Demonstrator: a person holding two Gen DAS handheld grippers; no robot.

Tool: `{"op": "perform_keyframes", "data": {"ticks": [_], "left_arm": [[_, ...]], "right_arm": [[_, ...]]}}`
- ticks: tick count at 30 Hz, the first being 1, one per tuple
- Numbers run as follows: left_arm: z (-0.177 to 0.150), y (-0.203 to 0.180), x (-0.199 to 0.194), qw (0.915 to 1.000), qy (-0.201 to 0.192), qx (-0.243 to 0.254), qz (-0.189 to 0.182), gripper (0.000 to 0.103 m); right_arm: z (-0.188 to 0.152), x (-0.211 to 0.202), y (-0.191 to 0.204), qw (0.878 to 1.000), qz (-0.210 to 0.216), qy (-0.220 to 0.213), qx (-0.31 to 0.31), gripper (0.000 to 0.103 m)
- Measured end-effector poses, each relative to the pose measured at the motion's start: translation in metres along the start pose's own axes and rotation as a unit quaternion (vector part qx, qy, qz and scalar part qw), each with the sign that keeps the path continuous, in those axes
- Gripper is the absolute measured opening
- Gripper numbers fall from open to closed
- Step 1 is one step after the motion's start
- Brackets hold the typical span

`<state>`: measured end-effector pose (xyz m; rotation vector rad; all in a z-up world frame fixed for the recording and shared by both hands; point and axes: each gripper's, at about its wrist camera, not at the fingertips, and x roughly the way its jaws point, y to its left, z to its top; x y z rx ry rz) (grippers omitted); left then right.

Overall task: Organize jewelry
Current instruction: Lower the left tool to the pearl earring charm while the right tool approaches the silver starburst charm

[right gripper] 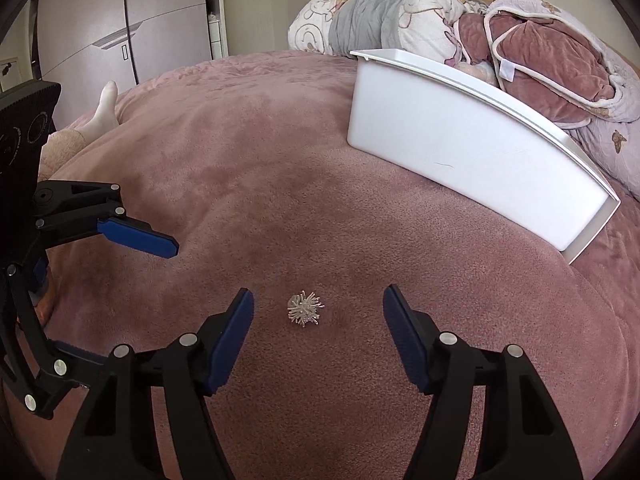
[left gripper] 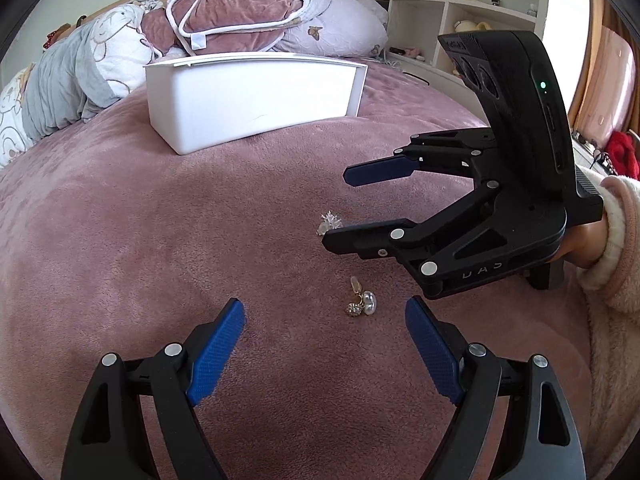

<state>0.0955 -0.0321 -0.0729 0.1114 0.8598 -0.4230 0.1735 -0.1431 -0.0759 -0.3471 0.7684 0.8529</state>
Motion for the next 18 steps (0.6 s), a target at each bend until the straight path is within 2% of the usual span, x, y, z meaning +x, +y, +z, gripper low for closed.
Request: {"op": "perform_keyframes", "data": {"ticks": [3, 7, 9, 14, 16, 18], "left_arm": [[-0.002, 0.001, 0.007, 0.9999, 0.009, 0.001, 0.008, 0.084], [-0.003, 0.002, 0.012, 0.9998, 0.013, 0.000, 0.016, 0.084], [-0.003, 0.002, 0.014, 0.9996, 0.014, 0.002, 0.022, 0.082], [-0.004, 0.003, 0.011, 0.9996, 0.010, 0.000, 0.027, 0.075], [-0.004, 0.004, 0.011, 0.9995, 0.008, -0.002, 0.030, 0.071], [-0.003, 0.004, 0.012, 0.9993, 0.008, -0.003, 0.036, 0.068]], "right_arm": [[-0.001, 0.009, 0.001, 1.000, 0.001, 0.017, -0.003, 0.058], [-0.002, 0.015, 0.001, 1.000, 0.005, 0.026, -0.004, 0.055], [-0.002, 0.016, -0.002, 1.000, 0.007, 0.027, 0.001, 0.053], [-0.002, 0.015, -0.011, 0.999, 0.009, 0.026, 0.022, 0.041], [-0.003, 0.013, -0.011, 0.999, 0.011, 0.025, 0.023, 0.032], [-0.003, 0.014, -0.009, 0.999, 0.012, 0.028, 0.020, 0.031]]}}
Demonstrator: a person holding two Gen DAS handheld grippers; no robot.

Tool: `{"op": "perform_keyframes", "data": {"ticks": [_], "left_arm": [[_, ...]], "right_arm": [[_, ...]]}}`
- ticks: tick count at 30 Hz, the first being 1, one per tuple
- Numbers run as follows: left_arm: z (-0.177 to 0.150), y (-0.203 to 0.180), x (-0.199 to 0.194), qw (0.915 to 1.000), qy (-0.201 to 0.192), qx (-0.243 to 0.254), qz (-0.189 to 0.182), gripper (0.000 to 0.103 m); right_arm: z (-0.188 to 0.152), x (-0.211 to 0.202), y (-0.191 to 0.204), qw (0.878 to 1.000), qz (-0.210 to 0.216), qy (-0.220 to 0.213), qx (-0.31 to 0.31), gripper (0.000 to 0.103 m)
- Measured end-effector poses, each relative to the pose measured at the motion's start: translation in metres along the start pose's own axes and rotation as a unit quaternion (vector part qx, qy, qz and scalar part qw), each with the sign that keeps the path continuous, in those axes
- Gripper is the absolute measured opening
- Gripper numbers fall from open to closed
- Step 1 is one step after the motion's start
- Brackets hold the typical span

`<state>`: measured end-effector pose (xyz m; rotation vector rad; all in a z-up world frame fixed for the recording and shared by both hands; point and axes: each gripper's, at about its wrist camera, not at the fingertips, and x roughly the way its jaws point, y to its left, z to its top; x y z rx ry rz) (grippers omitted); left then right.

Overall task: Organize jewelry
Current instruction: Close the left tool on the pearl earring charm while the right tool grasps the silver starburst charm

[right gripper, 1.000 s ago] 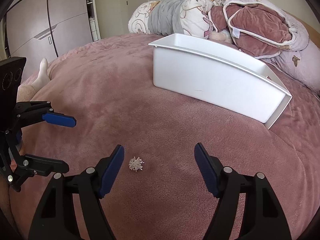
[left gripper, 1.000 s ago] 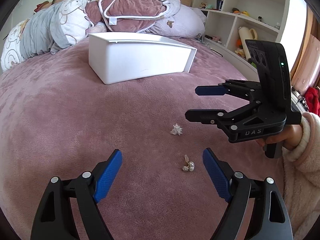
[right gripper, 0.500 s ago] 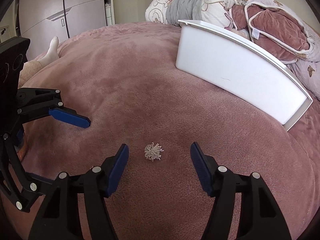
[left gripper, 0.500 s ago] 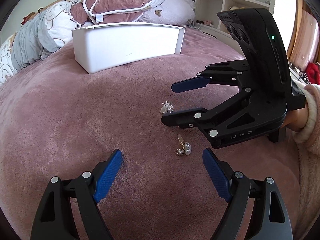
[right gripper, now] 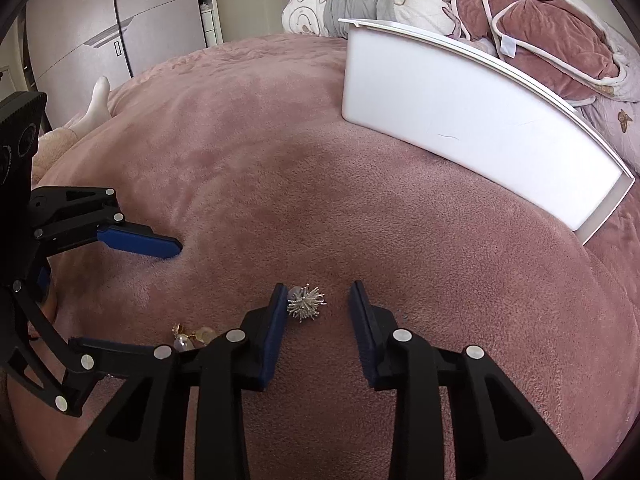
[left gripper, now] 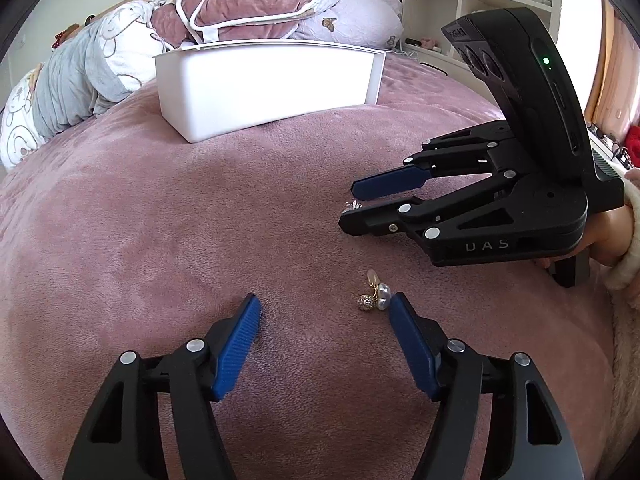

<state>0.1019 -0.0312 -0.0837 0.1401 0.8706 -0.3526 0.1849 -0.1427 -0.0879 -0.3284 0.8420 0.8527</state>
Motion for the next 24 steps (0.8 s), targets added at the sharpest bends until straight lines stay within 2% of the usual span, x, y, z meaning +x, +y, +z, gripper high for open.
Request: {"op": "perform_keyframes", "data": {"ticks": [5, 9, 12, 14, 15, 18, 21, 22, 23, 24], "left_arm": [[0.002, -0.002, 0.001, 0.9999, -0.003, 0.004, 0.011, 0.060], [0.006, -0.001, 0.004, 1.0000, -0.004, -0.003, 0.005, 0.054], [0.008, -0.001, 0.006, 1.0000, -0.004, -0.006, -0.003, 0.037], [0.010, -0.002, 0.011, 0.9999, 0.005, -0.004, -0.012, 0.020], [0.010, -0.004, 0.012, 0.9999, 0.009, -0.001, -0.012, 0.019], [0.010, -0.009, 0.014, 0.9999, 0.011, 0.009, 0.000, 0.021], [0.012, -0.012, 0.013, 0.9998, 0.013, 0.016, -0.002, 0.032], [0.013, -0.012, 0.013, 0.9997, 0.013, 0.018, -0.010, 0.042], [0.015, -0.013, 0.013, 0.9995, 0.013, 0.022, -0.021, 0.059], [0.016, -0.015, 0.014, 0.9992, 0.013, 0.028, -0.027, 0.065]], "right_arm": [[0.000, 0.002, 0.009, 1.000, 0.004, 0.009, -0.017, 0.021], [0.000, 0.004, 0.010, 1.000, 0.003, 0.012, -0.015, 0.021], [0.000, 0.005, 0.013, 1.000, -0.005, 0.014, -0.022, 0.021], [0.000, 0.006, 0.014, 1.000, -0.008, 0.016, -0.025, 0.021], [-0.001, 0.006, 0.014, 1.000, -0.007, 0.017, -0.024, 0.021], [-0.001, 0.005, 0.011, 1.000, -0.004, 0.017, -0.019, 0.021], [0.001, 0.004, 0.014, 0.999, -0.018, 0.020, -0.035, 0.020], [0.001, 0.004, 0.015, 0.999, -0.020, 0.021, -0.039, 0.020], [0.000, 0.004, 0.015, 0.999, -0.021, 0.022, -0.043, 0.020], [0.000, 0.004, 0.015, 0.999, -0.021, 0.023, -0.044, 0.020]]}}
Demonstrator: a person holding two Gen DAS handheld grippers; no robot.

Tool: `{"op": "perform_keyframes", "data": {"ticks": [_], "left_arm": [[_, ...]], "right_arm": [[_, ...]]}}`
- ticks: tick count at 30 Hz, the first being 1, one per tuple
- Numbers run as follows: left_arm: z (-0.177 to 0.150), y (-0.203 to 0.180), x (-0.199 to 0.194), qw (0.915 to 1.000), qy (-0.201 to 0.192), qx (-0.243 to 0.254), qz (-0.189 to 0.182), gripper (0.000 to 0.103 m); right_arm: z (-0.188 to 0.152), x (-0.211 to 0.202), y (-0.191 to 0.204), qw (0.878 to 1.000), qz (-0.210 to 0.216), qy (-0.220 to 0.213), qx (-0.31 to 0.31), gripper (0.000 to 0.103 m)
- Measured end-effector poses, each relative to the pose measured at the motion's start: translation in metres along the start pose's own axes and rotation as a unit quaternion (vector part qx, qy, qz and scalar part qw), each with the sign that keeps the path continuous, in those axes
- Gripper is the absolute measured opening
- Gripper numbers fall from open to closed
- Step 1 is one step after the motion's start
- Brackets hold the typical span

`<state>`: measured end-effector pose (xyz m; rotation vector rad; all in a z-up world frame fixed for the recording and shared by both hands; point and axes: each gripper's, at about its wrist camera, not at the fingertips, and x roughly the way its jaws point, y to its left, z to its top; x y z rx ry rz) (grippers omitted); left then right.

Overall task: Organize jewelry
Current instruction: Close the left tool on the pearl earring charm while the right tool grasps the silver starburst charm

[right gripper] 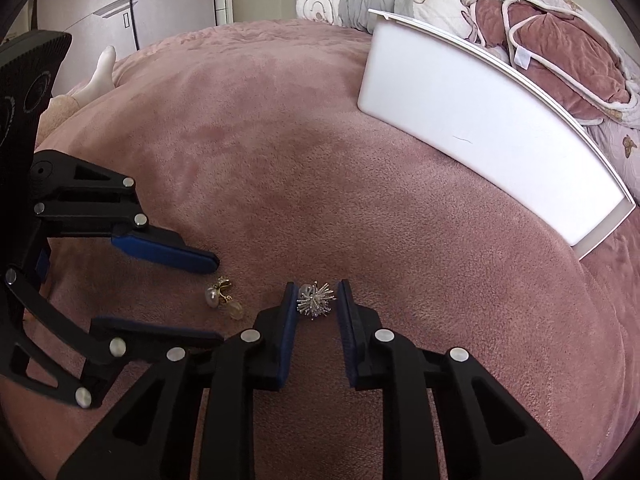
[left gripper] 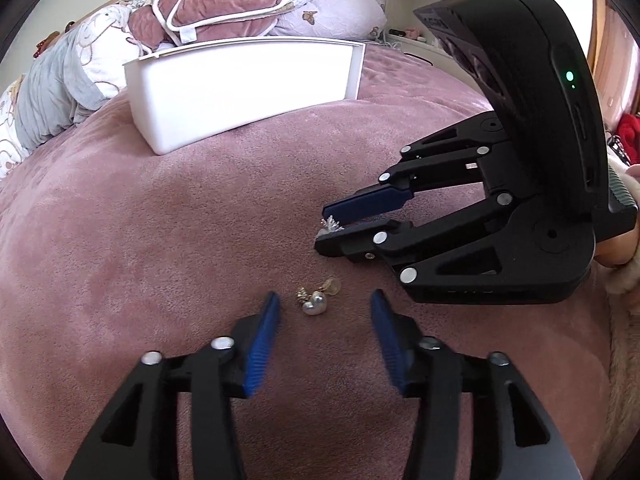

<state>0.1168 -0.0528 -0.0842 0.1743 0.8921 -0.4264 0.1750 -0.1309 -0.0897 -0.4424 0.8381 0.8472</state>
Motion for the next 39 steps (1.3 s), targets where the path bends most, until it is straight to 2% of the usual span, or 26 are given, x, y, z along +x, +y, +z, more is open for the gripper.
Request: {"op": "perform_keyframes", "data": {"ticks": [2, 4, 6, 8, 10, 13, 20, 28, 39], "left_arm": [[0.003, -0.002, 0.006, 0.9999, 0.004, 0.012, 0.002, 0.066], [0.004, 0.000, 0.009, 1.0000, 0.006, 0.004, -0.002, 0.061], [0.004, 0.006, 0.010, 0.9999, 0.005, -0.012, -0.006, 0.053], [0.003, 0.014, 0.010, 0.9995, 0.003, -0.031, -0.008, 0.037], [0.003, 0.024, 0.012, 0.9985, 0.003, -0.053, -0.009, 0.026], [0.000, 0.029, 0.012, 0.9976, 0.000, -0.066, -0.023, 0.026], [-0.001, 0.021, 0.013, 0.9986, -0.001, -0.053, -0.005, 0.025], [-0.007, 0.021, 0.001, 0.9986, -0.004, -0.051, 0.015, 0.025], [-0.001, 0.012, -0.014, 0.9977, -0.019, -0.034, 0.055, 0.025]], "right_arm": [[0.000, 0.001, -0.002, 1.000, 0.002, 0.002, 0.003, 0.020], [0.000, 0.001, -0.004, 1.000, 0.004, 0.002, 0.006, 0.020], [0.000, 0.001, -0.005, 1.000, 0.001, 0.003, 0.005, 0.020], [0.000, 0.002, -0.009, 1.000, -0.001, 0.005, 0.006, 0.020], [0.000, 0.004, -0.013, 1.000, 0.004, 0.007, 0.015, 0.020], [0.001, 0.006, -0.012, 1.000, 0.001, 0.010, 0.013, 0.020], [-0.002, 0.012, -0.023, 0.998, 0.029, 0.021, 0.049, 0.022], [-0.003, 0.009, -0.018, 0.999, 0.019, 0.018, 0.047, 0.021], [-0.001, -0.020, -0.014, 0.999, -0.002, -0.019, 0.050, 0.020]]}}
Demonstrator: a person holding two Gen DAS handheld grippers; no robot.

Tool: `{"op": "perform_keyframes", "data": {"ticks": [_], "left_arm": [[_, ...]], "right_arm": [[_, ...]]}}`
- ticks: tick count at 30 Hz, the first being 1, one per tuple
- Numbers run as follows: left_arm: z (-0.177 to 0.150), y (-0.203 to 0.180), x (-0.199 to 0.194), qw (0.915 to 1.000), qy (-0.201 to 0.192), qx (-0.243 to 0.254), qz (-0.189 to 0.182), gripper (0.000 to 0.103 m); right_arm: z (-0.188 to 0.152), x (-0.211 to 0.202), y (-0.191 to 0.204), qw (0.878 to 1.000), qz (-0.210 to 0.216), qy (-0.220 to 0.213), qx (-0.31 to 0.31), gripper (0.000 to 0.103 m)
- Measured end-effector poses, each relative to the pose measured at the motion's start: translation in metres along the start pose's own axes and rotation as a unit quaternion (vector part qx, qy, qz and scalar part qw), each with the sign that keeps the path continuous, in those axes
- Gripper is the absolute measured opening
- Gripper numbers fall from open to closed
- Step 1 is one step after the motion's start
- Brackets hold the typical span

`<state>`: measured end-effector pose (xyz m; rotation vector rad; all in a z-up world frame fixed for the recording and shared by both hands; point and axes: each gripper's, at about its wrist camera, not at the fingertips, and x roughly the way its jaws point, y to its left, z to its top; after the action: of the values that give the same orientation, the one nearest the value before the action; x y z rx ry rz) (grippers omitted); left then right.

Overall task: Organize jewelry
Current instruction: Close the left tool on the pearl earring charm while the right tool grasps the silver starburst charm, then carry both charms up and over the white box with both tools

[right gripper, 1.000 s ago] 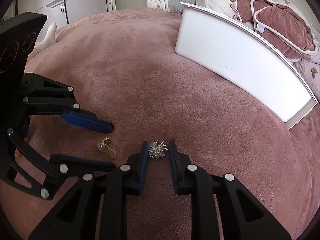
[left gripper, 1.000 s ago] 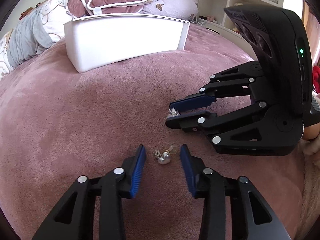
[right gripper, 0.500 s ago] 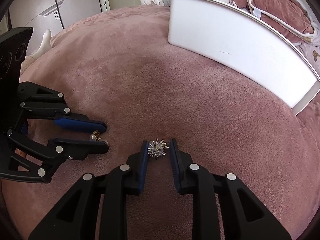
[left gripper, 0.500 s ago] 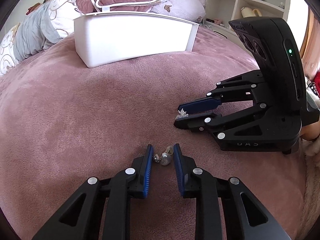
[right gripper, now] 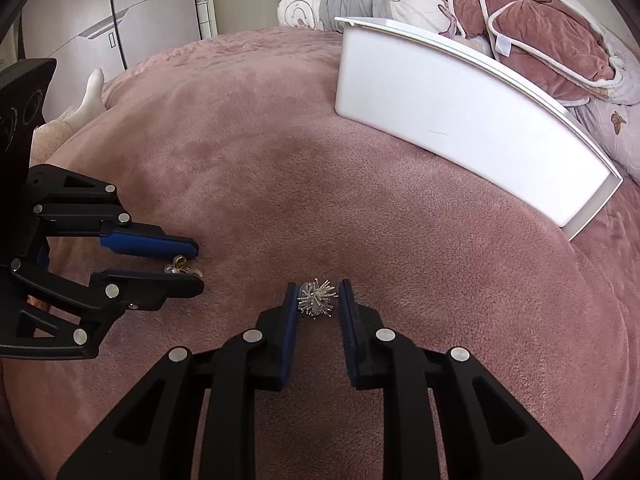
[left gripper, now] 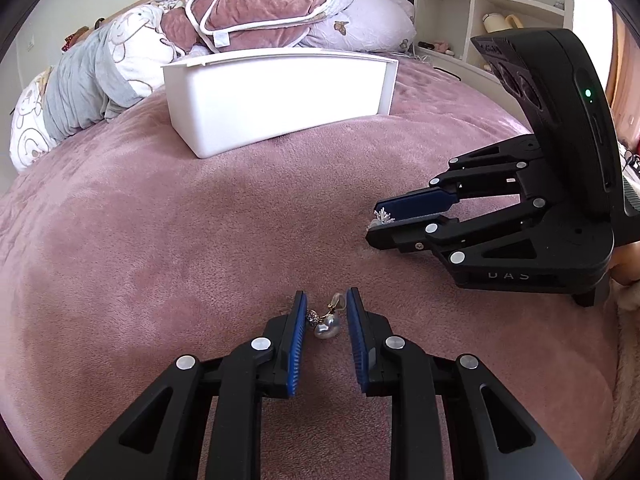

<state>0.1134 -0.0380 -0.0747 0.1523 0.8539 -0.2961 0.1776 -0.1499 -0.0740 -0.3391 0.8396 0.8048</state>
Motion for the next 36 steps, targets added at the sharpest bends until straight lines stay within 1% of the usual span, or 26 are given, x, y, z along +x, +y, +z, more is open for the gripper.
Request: {"op": "perform_keyframes", "data": {"ticks": [3, 8, 11, 16, 20, 23, 26, 29, 32, 34, 35, 36], "left_arm": [[0.006, 0.003, -0.004, 0.9999, -0.007, -0.004, 0.015, 0.025], [0.019, 0.017, -0.012, 0.9989, -0.021, -0.030, 0.030, 0.025], [0.030, 0.025, -0.018, 0.9977, -0.031, -0.048, 0.036, 0.025], [0.057, 0.031, -0.026, 0.9958, -0.054, -0.053, 0.051, 0.026], [0.084, 0.032, -0.027, 0.9951, -0.065, -0.059, 0.044, 0.026], [0.105, 0.034, -0.028, 0.9948, -0.073, -0.057, 0.042, 0.023], [0.124, 0.040, -0.028, 0.9934, -0.082, -0.075, 0.030, 0.023], [0.138, 0.044, -0.025, 0.9926, -0.085, -0.082, 0.028, 0.023], [0.149, 0.051, -0.021, 0.9921, -0.085, -0.090, 0.022, 0.021], [0.151, 0.056, -0.017, 0.9925, -0.072, -0.098, 0.011, 0.022], [0.149, 0.057, -0.014, 0.9932, -0.065, -0.096, 0.008, 0.022], [0.145, 0.055, -0.011, 0.9940, -0.060, -0.090, 0.017, 0.030]], "right_arm": [[0.001, -0.015, -0.006, 1.000, -0.011, -0.016, 0.011, 0.020], [0.006, -0.033, -0.018, 0.999, -0.027, -0.036, 0.027, 0.020], [0.012, -0.043, -0.023, 0.997, -0.031, -0.053, 0.041, 0.020], [0.028, -0.059, -0.034, 0.995, -0.048, -0.077, 0.049, 0.021], [0.045, -0.070, -0.048, 0.992, -0.055, -0.093, 0.059, 0.021], [0.056, -0.080, -0.063, 0.989, -0.060, -0.107, 0.079, 0.021], [0.068, -0.088, -0.077, 0.986, -0.063, -0.118, 0.096, 0.021], [0.081, -0.093, -0.087, 0.985, -0.076, -0.123, 0.095, 0.021], [0.090, -0.095, -0.096, 0.984, -0.079, -0.125, 0.095, 0.021], [0.091, -0.096, -0.099, 0.984, -0.079, -0.128, 0.096, 0.021], [0.090, -0.096, -0.100, 0.984, -0.079, -0.128, 0.098, 0.021], [0.088, -0.095, -0.101, 0.984, -0.078, -0.128, 0.099, 0.021]]}}
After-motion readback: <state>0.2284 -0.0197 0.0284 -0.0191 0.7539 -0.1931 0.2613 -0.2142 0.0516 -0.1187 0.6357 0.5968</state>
